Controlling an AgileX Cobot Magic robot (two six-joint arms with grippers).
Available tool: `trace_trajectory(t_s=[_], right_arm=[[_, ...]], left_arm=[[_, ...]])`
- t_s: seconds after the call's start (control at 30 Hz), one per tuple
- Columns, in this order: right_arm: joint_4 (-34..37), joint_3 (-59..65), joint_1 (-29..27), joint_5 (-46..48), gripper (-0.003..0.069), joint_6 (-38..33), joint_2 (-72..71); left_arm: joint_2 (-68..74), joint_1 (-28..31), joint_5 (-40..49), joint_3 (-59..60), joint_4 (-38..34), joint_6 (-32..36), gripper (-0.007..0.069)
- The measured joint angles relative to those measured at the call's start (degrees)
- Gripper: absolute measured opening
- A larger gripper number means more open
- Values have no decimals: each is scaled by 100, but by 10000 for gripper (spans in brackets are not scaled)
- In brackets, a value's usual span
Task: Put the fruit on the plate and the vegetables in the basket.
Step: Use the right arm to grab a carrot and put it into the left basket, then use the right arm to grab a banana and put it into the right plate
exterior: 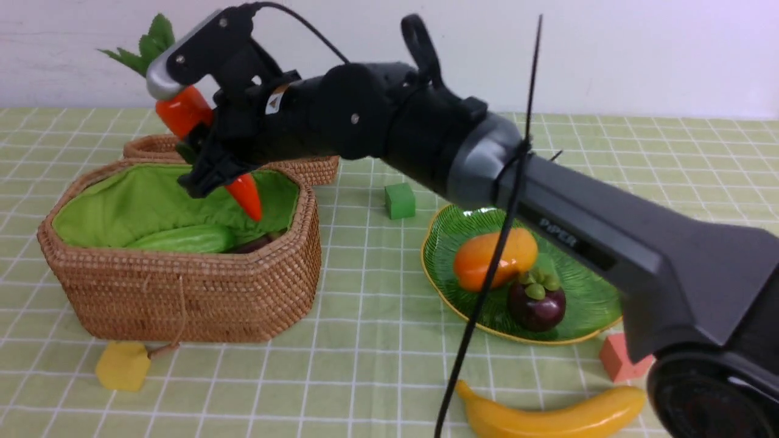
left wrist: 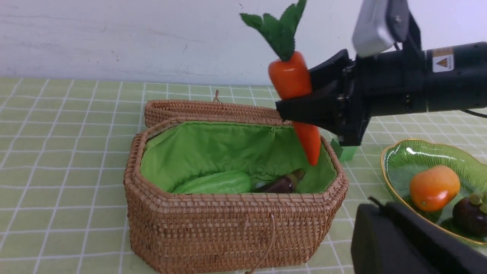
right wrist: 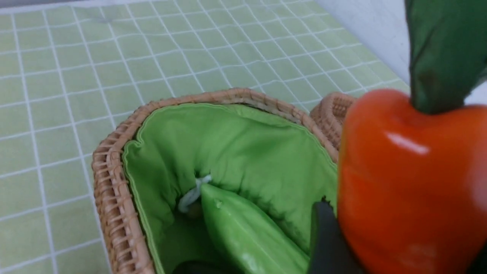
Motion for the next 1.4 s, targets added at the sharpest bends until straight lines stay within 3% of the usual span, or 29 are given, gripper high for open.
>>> trace_trajectory(t_s=[0.1,0.23,0.3,0.37,0.43,0.6,0.7,0.73,0.83,0.87,0.93,1.03,1.17,1.33,1.4], right_arm=[[0,-20,53,-14,387,-227,119],[-111,-32,53,29,592,-251,110],[-255,-33,53,263,659,-160,10],[-345,-33,53,447,670,-98,-61],[-677,-33,53,1221,667,270,-365],[-1301,-44,53,3075,566,1448,-1140],[-1550,-62,53,3983,451,1978,-1559],[-1678,-62,53,4472,365,2124,-1775],[-1779,-22,53,4699,197,2211,-2037],[-1787,-9,53,4699,185,2218,-2054],[-1864,305,53,4706,31,2273,-2310],[-2034,1125,53,4706,-16,2374,-2783],[-2475,2620,53,4700,-13,2385,-3726],[-2707,4574,53,4701,23,2070,-4714],[-2759,5681,53,4492,86,1586,-4980]], left_arm=[[0,0,12,0,-17,127,-13],[0,0,30,0,-105,138,-13],[0,0,30,0,-186,151,-13],[0,0,30,0,-220,151,-13],[0,0,30,0,-339,151,-13],[0,0,37,0,-975,707,-13],[0,0,16,35,-1623,1293,-13],[0,0,-78,118,-2084,1704,-13],[0,0,-401,310,-2996,2437,-13],[0,0,-444,321,-3056,2543,-13],[41,0,-765,397,-3788,3214,-13],[180,0,-992,397,-4274,3842,-13],[444,0,-996,397,-4631,4399,-13],[752,0,-927,401,-4768,4613,-13],[818,0,-921,401,-4812,4639,-13]])
